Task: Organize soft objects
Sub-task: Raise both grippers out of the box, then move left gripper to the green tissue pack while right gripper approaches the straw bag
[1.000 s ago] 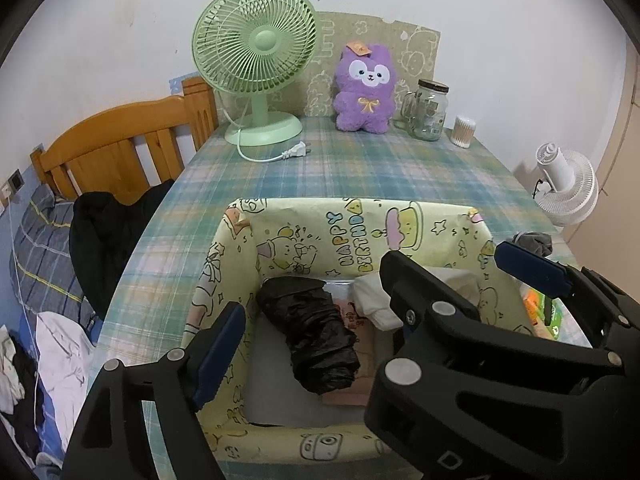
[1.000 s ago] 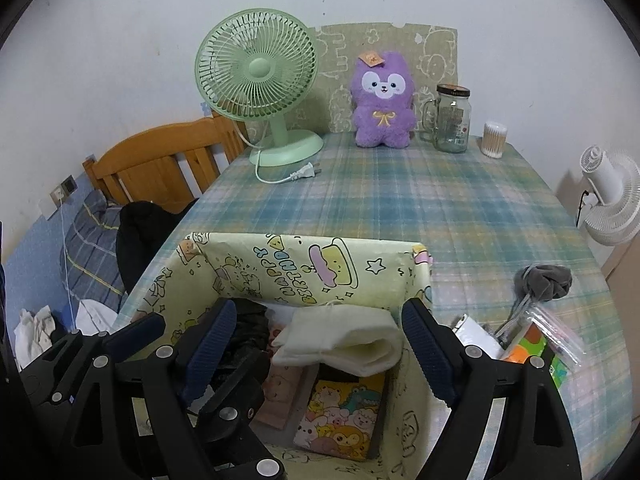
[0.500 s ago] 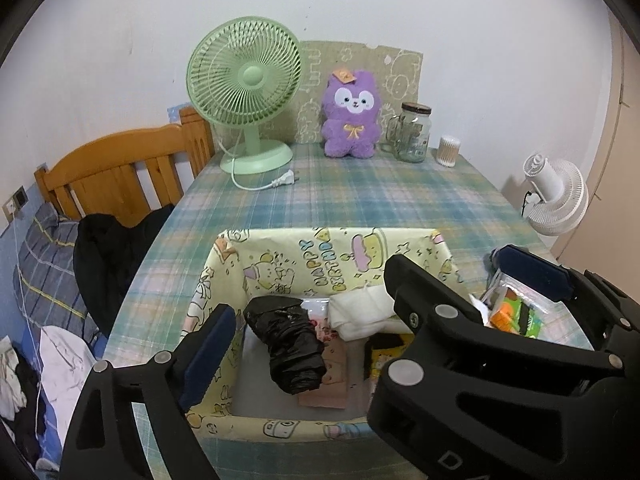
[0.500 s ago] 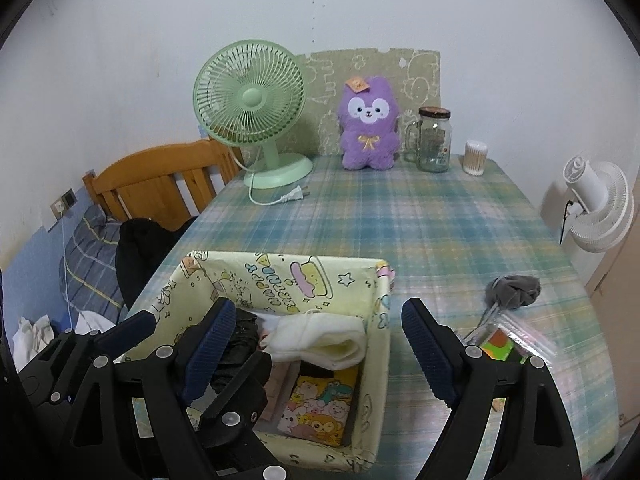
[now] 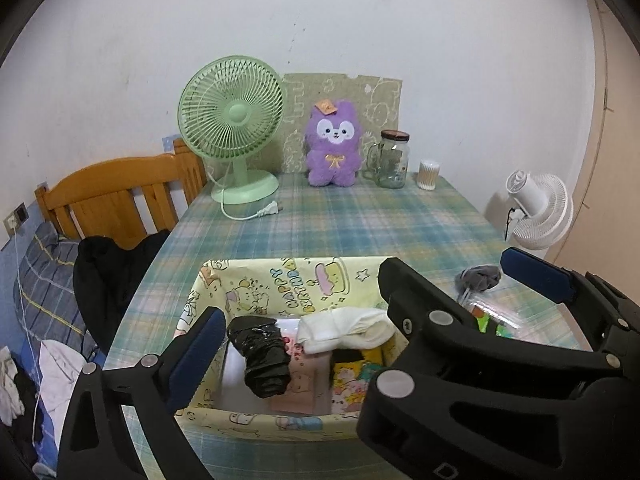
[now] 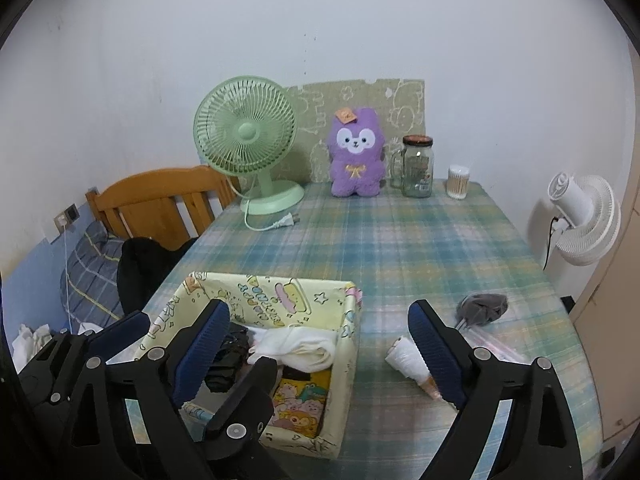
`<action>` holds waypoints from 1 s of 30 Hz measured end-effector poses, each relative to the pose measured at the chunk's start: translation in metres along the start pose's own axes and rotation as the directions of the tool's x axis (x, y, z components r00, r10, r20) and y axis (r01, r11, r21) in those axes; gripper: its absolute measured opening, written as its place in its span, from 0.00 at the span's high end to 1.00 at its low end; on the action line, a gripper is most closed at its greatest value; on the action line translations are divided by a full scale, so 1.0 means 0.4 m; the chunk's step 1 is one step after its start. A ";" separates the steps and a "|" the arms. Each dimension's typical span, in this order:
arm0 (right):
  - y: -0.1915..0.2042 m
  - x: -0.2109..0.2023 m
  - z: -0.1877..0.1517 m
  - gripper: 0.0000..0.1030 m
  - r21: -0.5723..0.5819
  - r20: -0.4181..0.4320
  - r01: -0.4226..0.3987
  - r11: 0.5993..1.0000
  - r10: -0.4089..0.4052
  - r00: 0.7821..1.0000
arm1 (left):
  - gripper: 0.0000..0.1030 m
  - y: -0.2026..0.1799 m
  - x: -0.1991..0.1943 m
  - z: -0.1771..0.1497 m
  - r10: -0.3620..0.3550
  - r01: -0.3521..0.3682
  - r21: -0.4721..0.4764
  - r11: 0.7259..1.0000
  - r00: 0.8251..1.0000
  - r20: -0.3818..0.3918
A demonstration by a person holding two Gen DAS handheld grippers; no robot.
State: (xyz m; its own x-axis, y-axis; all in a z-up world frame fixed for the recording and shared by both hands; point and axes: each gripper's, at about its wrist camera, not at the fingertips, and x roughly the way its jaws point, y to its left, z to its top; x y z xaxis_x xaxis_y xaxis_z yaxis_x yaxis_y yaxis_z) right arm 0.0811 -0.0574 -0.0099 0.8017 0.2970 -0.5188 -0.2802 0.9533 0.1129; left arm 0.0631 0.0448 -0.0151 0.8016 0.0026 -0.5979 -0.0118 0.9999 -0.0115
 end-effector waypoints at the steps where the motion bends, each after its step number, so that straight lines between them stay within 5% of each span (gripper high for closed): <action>1: -0.004 -0.007 0.001 0.08 0.000 0.006 0.001 1.000 -0.001 1.000 | 0.01 -0.005 -0.005 0.001 0.001 -0.001 0.000 1.000 1.000 0.004; 30: -0.163 -0.177 -0.016 0.00 0.031 0.112 0.105 0.994 -0.108 0.988 | 0.00 -0.187 -0.091 -0.003 -0.073 0.070 0.033 0.997 0.993 0.089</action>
State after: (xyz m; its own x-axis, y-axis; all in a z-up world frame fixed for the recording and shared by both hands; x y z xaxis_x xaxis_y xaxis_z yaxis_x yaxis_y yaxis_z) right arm 0.0392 -0.1410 0.0143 0.8814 0.1963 -0.4297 -0.1775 0.9805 0.0838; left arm 0.0339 -0.0301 0.0065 0.8502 -0.0685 -0.5220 0.0639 0.9976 -0.0269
